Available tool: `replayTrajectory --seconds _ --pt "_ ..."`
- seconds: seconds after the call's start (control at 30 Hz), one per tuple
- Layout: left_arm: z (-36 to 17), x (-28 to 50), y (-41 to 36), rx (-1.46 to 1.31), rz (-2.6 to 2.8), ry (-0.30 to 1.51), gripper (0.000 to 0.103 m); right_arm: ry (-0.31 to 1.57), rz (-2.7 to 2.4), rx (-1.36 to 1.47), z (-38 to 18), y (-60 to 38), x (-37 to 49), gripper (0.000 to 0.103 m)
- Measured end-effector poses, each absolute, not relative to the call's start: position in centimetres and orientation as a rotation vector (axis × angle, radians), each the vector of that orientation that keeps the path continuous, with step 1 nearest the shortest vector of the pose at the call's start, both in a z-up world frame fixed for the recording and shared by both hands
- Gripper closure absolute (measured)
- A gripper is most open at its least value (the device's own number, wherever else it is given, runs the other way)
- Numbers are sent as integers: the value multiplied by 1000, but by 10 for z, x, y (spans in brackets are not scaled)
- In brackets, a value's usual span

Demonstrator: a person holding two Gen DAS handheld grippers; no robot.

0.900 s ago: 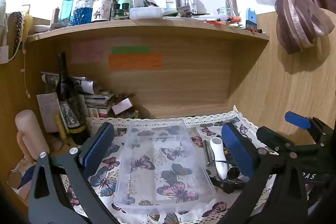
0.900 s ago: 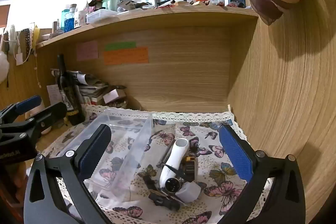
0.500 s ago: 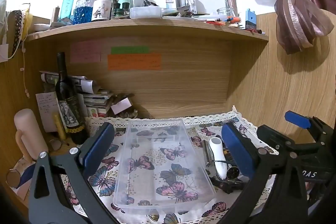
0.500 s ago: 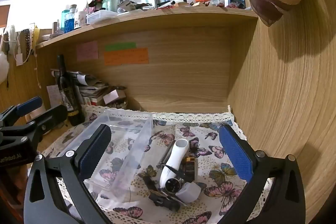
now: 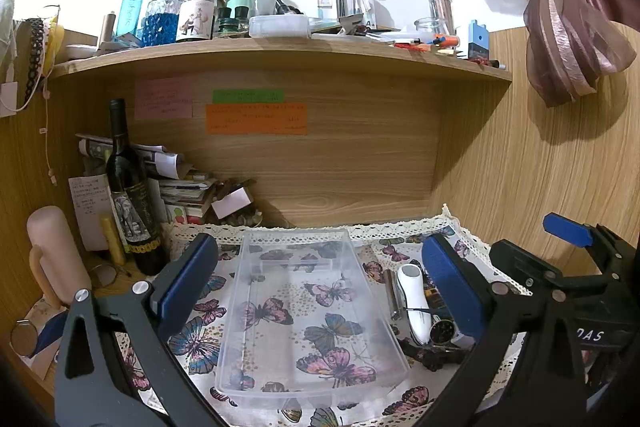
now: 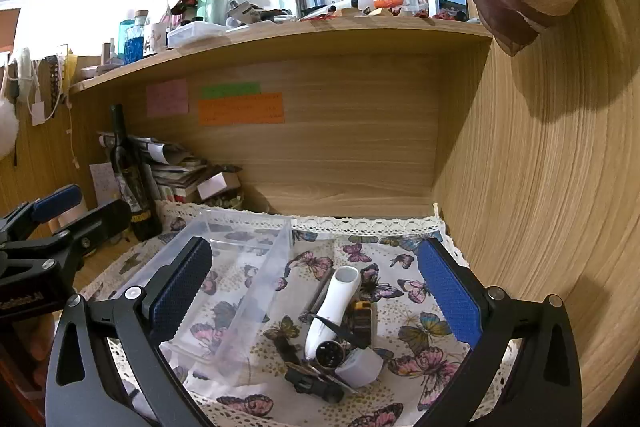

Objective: Organize rigid objects

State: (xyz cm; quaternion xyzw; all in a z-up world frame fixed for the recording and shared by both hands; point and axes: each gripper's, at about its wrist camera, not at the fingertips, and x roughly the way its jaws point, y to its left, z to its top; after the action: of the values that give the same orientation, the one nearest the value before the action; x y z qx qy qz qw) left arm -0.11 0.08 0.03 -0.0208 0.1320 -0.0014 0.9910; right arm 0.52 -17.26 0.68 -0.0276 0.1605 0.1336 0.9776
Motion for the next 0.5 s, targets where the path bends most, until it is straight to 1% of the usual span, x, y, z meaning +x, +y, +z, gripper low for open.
replayTrajectory --seconds 0.5 --pt "1 -2 -2 -33 -2 261 0 320 267 -53 8 -174 5 0"
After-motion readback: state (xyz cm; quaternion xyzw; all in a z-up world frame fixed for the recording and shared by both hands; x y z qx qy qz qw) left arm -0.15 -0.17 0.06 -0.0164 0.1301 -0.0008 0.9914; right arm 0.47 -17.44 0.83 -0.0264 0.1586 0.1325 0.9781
